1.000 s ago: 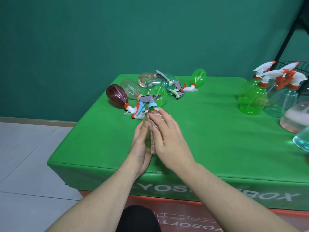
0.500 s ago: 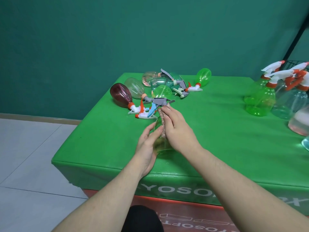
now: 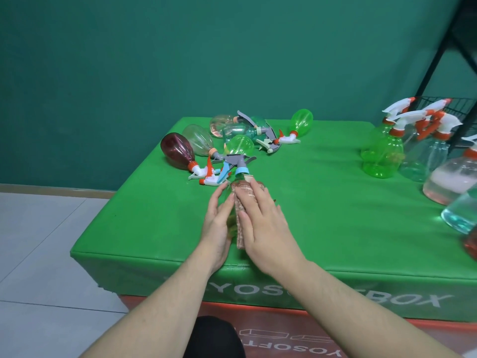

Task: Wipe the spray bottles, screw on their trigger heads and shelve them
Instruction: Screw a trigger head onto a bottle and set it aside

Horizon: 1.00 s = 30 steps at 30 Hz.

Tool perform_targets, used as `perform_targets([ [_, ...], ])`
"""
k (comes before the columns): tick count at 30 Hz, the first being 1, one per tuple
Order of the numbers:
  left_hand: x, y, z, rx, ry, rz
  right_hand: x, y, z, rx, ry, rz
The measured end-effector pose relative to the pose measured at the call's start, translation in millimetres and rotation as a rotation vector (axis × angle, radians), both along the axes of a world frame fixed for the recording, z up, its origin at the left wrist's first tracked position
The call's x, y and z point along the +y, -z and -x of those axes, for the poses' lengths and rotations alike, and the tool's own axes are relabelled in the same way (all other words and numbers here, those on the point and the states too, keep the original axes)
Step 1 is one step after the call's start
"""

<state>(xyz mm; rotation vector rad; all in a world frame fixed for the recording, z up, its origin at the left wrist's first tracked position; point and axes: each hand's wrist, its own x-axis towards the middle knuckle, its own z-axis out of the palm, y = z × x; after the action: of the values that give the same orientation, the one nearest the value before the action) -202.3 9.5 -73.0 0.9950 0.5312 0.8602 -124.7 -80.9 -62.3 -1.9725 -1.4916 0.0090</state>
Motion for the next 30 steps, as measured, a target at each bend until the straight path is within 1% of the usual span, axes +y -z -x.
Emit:
perform_targets([
  [6, 3.8, 1.0, 0.1, -0.013, -0.029, 0.065, -13.7, 9.6, 12.6, -0.050, -0.050, 0.032],
  [12, 5.8, 3.3, -2.1, 0.038, -0.007, 0.029, -12.5, 14.8, 16.1, -0.017, -0.027, -0.062],
  [14, 8.3, 4.2, -2.0, 0.040, 0.002, 0.045, -8.3, 12.9, 15.9, -0.004, -0.026, -0.075],
  [18, 13.7, 8.4, -0.7, -0.001, 0.034, 0.098, 1.6, 8.9, 16.2, 0.015, -0.020, -0.103],
  [22, 12.5, 6.9, 2.2, -0.020, 0.074, 0.092, 15.5, 1.7, 15.3, 0.046, 0.001, -0.121],
  [25, 11.5, 4.1, 4.1, -0.065, 0.082, 0.101, 27.7, -10.5, 10.9, 0.032, 0.011, -0.158],
  [27, 11.9, 4.7, 4.5, -0.092, 0.100, 0.105, 37.6, -19.4, 4.0, 0.085, 0.018, -0.144],
  [30, 13.2, 7.6, 3.9, -0.104, 0.111, 0.101, 51.0, -30.5, -9.0, 0.241, 0.022, -0.072],
])
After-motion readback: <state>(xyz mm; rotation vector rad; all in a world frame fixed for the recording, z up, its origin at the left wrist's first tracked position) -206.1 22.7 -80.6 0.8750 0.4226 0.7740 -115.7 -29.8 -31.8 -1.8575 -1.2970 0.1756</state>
